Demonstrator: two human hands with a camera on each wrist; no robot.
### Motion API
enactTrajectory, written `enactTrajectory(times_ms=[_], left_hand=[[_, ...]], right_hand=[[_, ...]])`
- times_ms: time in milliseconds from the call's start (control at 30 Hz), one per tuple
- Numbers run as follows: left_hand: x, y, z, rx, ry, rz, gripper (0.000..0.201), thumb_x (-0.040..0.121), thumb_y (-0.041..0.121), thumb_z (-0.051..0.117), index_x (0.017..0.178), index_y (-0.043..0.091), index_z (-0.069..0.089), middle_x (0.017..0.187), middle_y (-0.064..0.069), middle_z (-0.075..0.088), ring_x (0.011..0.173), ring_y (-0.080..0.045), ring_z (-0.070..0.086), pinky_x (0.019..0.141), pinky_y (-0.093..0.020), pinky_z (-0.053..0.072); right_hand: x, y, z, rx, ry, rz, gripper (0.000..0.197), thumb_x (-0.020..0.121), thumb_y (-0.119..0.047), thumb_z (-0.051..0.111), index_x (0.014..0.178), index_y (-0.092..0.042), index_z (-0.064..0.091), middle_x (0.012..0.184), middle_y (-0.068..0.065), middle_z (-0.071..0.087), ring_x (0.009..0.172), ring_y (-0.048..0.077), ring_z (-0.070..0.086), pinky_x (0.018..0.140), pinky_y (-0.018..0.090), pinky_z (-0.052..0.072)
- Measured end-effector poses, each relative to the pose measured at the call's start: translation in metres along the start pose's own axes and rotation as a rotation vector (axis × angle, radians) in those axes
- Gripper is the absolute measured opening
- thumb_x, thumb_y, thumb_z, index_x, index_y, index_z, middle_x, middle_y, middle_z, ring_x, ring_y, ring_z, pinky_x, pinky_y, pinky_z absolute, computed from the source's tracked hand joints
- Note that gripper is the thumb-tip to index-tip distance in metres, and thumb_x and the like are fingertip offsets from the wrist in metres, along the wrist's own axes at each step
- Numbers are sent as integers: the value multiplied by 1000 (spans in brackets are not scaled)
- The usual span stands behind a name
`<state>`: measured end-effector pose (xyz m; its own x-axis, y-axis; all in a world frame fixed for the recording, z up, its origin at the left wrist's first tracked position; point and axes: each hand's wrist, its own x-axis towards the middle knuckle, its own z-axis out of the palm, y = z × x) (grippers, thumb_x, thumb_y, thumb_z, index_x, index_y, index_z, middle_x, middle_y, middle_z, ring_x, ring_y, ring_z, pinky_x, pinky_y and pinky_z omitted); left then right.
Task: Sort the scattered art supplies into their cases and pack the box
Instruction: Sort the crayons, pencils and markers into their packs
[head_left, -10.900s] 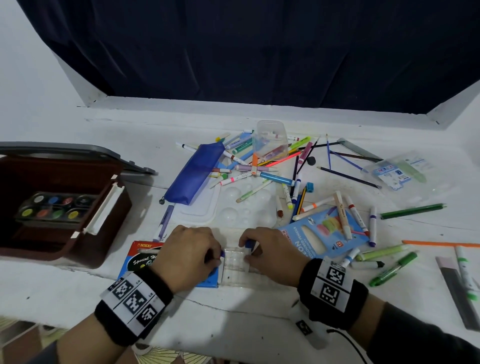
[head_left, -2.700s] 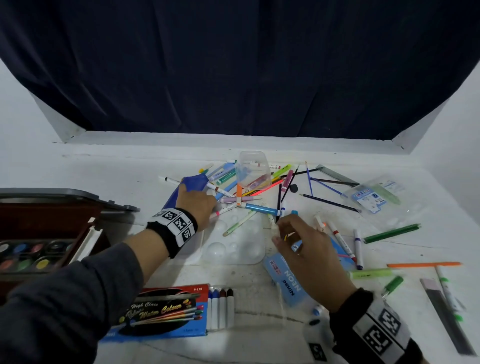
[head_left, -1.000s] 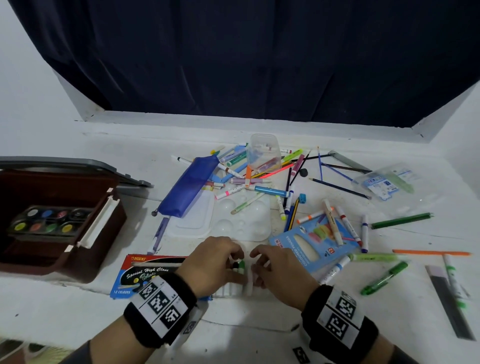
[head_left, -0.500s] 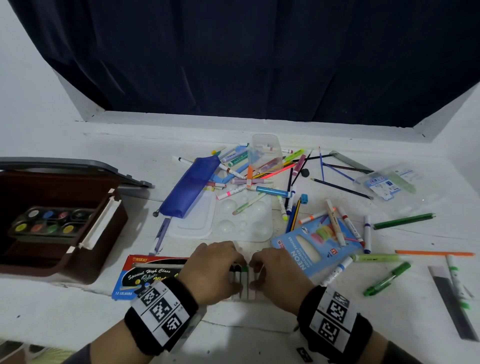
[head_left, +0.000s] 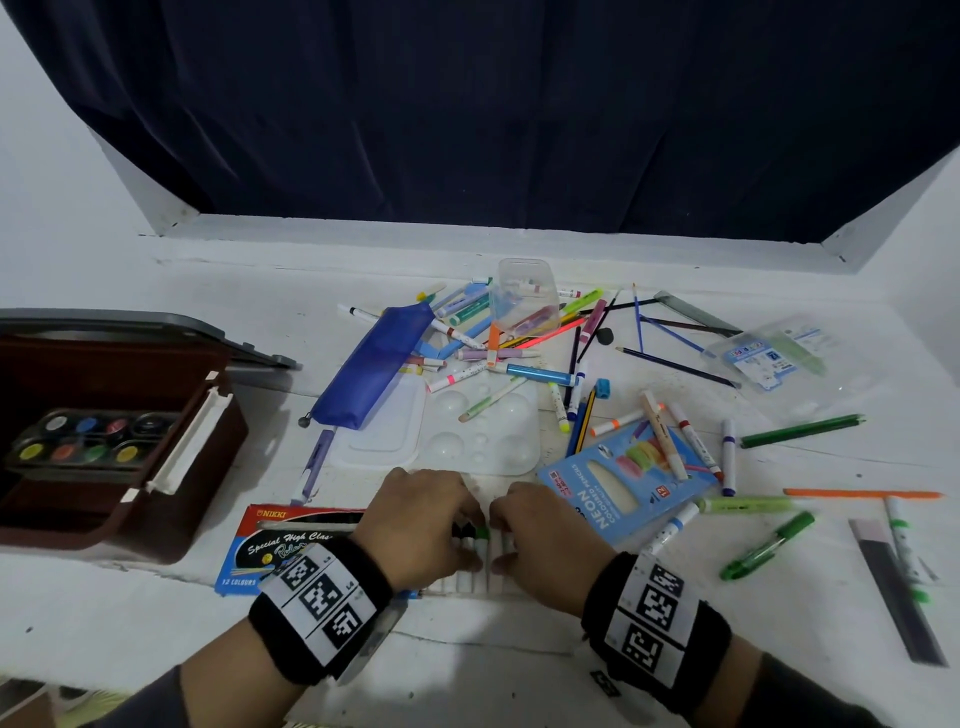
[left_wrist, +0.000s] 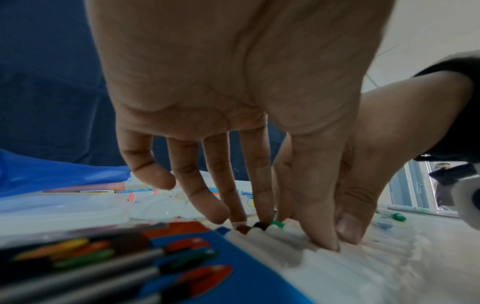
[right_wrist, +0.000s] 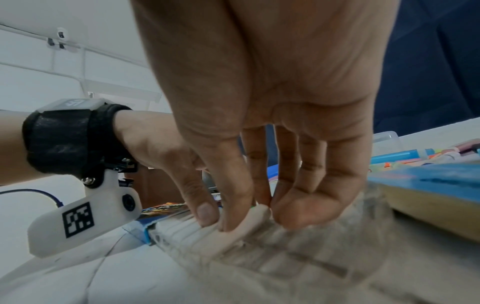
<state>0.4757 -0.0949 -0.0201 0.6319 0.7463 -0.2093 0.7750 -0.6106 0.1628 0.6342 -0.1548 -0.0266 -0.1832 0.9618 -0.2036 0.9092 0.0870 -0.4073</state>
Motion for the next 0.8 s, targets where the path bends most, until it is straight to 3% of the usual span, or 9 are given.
enactTrajectory(times_ms=[233,333,533,667,733,800], left_hand=[[0,5,0,63,14,-40,36,73,57,75,99,33,72,103,12,67,97,-14,62,84,-33,37],[-2,7,-2,57,31,-36,36,73,55,75,102,34,70,101,12,68,95,-13,62,79,-32,33],[-2,3,-2,-22,42,-47,44,70,58,77,94,34,49,92,14,65,82,-11,53,83,-35,39],[-2,0,-2,-58,18,-18,45,70,61,75,97,35,51,94,15,64,83,-10,54,83,-34,36],[-2,-5,-9,-197,-22,-1,45,66,65,74,96,36,56,91,17,65,83,-5,59,86,-34,44],[0,-14,-20,-446,39,-23,39,65,61,78,90,37,61,87,17,66,81,-2,62,80,-29,52]], right_hand=[[-1,-1,-5,-76,-36,-5,35,89,-34,69,115,-11,63,118,7,57,108,27,56,89,38,48],[-2,-3,-3,-144,-15,-24,30,89,-34,68,109,-12,65,112,6,57,102,27,59,84,40,51],[-4,4,-10,-45,30,-17,39,80,-50,72,108,-25,62,108,-3,58,100,17,54,79,32,44],[-5,5,-13,2,37,-31,37,80,-51,72,103,-23,65,101,-3,60,92,14,56,79,33,50],[-4,7,-13,10,59,-42,32,83,-50,68,103,-25,64,99,-5,59,88,12,55,75,29,47],[-2,11,-16,33,115,-40,25,87,-47,64,106,-30,61,95,-11,55,83,7,51,71,25,43]])
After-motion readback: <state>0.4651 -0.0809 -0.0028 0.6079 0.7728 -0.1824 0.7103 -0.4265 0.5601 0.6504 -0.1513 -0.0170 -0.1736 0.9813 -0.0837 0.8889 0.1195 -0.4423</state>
